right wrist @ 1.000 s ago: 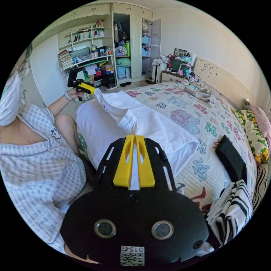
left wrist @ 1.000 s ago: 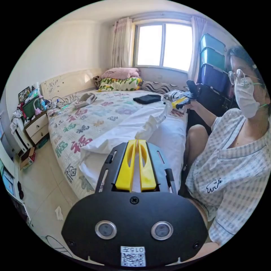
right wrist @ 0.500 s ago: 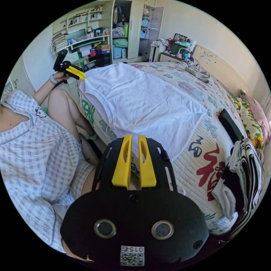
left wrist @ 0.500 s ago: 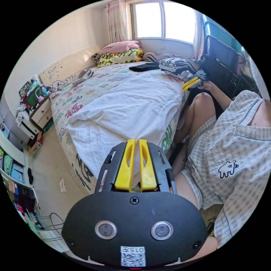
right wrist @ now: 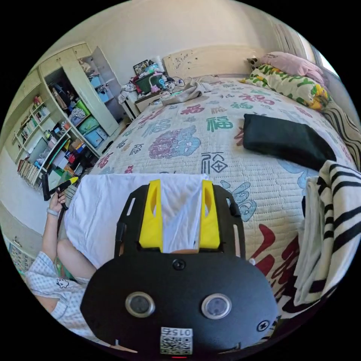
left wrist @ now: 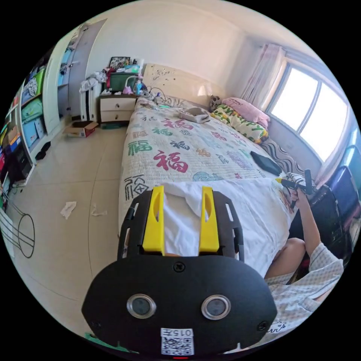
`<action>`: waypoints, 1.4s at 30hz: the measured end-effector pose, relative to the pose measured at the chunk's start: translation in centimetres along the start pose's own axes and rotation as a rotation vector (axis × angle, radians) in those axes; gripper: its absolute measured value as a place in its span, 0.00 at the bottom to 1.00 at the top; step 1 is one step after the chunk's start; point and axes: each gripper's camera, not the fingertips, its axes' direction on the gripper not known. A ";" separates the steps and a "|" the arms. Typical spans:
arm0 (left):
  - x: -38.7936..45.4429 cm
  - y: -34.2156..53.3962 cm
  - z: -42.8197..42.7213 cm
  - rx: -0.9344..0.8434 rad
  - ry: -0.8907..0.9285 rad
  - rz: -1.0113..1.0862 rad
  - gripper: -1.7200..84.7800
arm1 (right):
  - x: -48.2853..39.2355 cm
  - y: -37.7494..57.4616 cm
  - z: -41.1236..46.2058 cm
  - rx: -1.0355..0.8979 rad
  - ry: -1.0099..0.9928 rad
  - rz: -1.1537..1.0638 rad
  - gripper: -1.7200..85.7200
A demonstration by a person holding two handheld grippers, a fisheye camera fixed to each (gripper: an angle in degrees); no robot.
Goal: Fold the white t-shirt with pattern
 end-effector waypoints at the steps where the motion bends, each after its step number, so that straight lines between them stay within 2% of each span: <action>1: -1.3 -1.0 1.7 -0.066 0.012 -0.052 0.18 | 1.0 -0.7 1.8 -0.046 -0.041 0.026 0.19; 6: -3.8 -4.5 4.5 -0.156 0.123 -0.135 0.16 | 1.3 -3.0 2.8 -0.113 -0.092 -0.074 0.15; 11: -4.8 -7.2 5.4 -0.240 0.212 -0.069 0.07 | 1.3 -3.7 3.7 -0.153 -0.103 -0.168 0.09; 16: -5.7 -8.6 3.2 -0.182 0.269 -0.019 0.04 | 2.5 -4.3 1.1 -0.063 -0.187 -0.152 0.06; 21: -4.9 -11.6 0.5 -0.109 0.292 0.066 0.03 | 1.6 -5.4 -0.2 0.015 -0.096 -0.164 0.05; 27: -5.4 -14.8 2.2 -0.080 0.241 0.105 0.05 | 2.6 -7.8 5.1 -0.035 0.005 -0.093 0.06; 29: -5.7 -14.4 5.3 -0.156 0.168 0.083 0.06 | 3.4 -7.1 8.4 -0.128 0.115 -0.036 0.09; 31: -5.7 -13.5 6.3 -0.201 0.094 0.087 0.10 | 3.6 -5.5 8.0 -0.095 0.138 -0.025 0.10; 33: -4.9 -12.3 4.7 -0.163 0.045 0.148 0.12 | 2.8 -3.1 5.9 -0.056 0.047 -0.114 0.10; 34: -4.3 -11.6 2.7 -0.130 0.067 0.187 0.13 | 1.5 -1.1 4.4 -0.040 -0.066 -0.226 0.10; 37: -1.2 -9.1 -2.3 -0.096 0.244 0.302 0.13 | -3.4 5.0 2.0 -0.093 -0.302 -0.533 0.11; 42: 6.9 -2.3 -4.1 -0.323 0.351 0.513 0.14 | -10.3 14.4 4.6 -0.240 -0.306 -0.836 0.12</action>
